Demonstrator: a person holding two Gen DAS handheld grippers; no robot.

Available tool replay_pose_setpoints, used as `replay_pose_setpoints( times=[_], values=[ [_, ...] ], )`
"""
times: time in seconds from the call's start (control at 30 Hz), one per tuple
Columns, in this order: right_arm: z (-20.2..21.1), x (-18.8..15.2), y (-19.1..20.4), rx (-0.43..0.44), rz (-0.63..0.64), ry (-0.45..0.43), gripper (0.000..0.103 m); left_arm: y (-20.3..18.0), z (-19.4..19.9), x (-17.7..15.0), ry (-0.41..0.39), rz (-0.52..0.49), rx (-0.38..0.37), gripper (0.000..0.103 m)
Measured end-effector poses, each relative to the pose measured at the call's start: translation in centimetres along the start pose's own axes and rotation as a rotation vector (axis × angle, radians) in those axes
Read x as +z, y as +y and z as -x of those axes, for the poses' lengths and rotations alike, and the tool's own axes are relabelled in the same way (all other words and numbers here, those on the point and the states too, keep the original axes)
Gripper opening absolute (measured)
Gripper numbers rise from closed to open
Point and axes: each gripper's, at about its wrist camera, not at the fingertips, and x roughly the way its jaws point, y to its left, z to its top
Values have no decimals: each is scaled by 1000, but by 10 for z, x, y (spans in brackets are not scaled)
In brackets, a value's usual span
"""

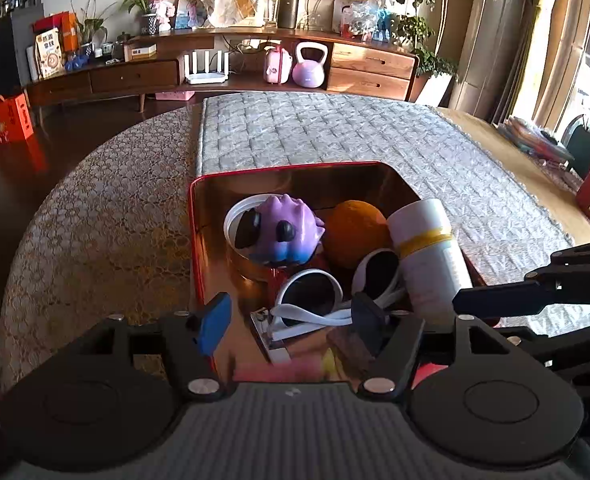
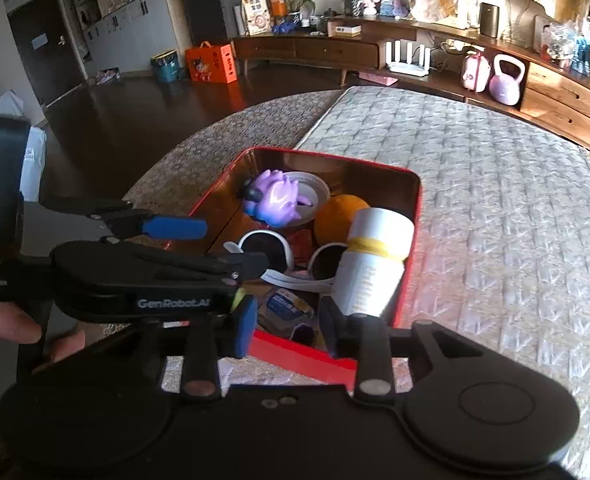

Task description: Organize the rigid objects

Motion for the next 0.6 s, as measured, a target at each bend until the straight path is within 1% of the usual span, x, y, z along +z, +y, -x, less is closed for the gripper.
replay_pose_setpoints(
  times=[0.07,0.17,0.37,0.43,0.47,0.5,0.53,0.57,0.6],
  values=[
    [5,-1,-1,-3,-10,-11,37,0,5,-1,-9,7,-1,69],
    [14,-3,-2,-4,-22,-26,40,-1,14,-3,-26,14,0,70],
    [31,-6,-3,-26,-34,-64,54,-2,35,-6,-63,21,10,70],
    [37,-7,-3,-26,-38,-79,62,-4,43,-6,-77,23,9,70],
    [40,-8,-2,-23,-38,-86,64,-5,47,-7,-83,24,8,71],
    [42,-8,-1,-24,-35,-92,67,-7,51,-7,-88,22,7,73],
    [45,-9,0,-28,-30,-97,71,-9,55,-8,-91,18,11,78],
    [48,-11,1,-32,-24,-104,72,-11,59,-9,-100,16,14,81],
    [51,-12,2,-33,-21,-110,76,-12,63,-11,-110,16,10,81]
  ],
)
